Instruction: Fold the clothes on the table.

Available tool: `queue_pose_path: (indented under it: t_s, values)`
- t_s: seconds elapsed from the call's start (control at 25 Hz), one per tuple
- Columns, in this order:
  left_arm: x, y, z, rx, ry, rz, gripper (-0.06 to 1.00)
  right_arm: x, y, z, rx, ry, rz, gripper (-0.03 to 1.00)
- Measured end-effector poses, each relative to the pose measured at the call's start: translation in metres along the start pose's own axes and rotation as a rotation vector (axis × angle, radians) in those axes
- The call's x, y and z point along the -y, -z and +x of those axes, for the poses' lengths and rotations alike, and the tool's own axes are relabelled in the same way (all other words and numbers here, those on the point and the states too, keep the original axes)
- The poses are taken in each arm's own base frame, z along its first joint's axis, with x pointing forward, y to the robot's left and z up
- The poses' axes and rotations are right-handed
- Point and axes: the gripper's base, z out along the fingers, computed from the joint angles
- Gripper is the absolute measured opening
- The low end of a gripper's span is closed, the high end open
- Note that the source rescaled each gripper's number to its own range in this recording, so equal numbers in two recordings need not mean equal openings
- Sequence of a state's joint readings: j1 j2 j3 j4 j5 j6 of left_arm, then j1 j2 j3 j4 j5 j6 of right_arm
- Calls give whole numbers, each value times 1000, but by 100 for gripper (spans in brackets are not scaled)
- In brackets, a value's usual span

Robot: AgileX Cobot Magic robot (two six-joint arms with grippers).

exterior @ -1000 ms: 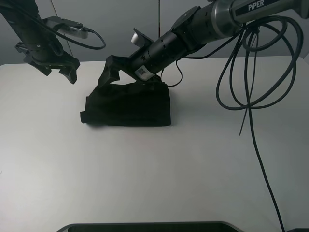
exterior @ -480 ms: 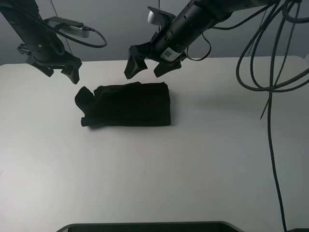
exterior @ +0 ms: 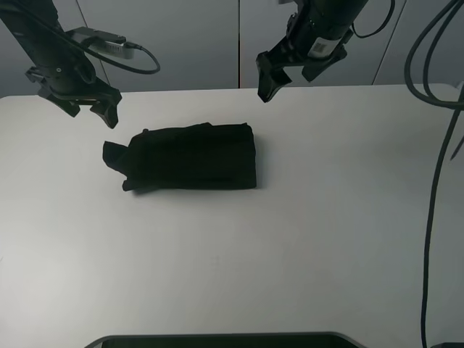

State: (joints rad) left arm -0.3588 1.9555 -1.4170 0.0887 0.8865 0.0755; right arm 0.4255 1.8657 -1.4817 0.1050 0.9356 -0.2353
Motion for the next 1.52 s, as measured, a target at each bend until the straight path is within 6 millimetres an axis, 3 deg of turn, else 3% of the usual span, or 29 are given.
queue_pose_path:
  t_s: [0.2, 0.36, 0.72, 0.88, 1.16, 1.32, 1.52]
  values:
    - [-1, 16, -1, 41, -1, -4, 99, 3, 4, 24, 2, -24, 65, 100]
    - [-1, 41, 2, 82, 14, 4, 99, 0, 8, 46, -17, -46, 84, 100]
    - [2, 88, 17, 92, 16, 58, 99, -6, 71, 58, 112, -87, 118, 100]
    - [1, 128, 28, 183, 29, 47, 99, -5, 93, 76, 53, -94, 172, 100]
    - [4, 180, 96, 300, 67, 11, 99, -14, 139, 128, 126, -144, 230, 100]
    - [6, 207, 139, 355, 98, -7, 99, -23, 165, 170, 189, -183, 236, 100]
    - [11, 227, 194, 420, 142, -20, 99, -35, 195, 225, 293, -217, 244, 100]
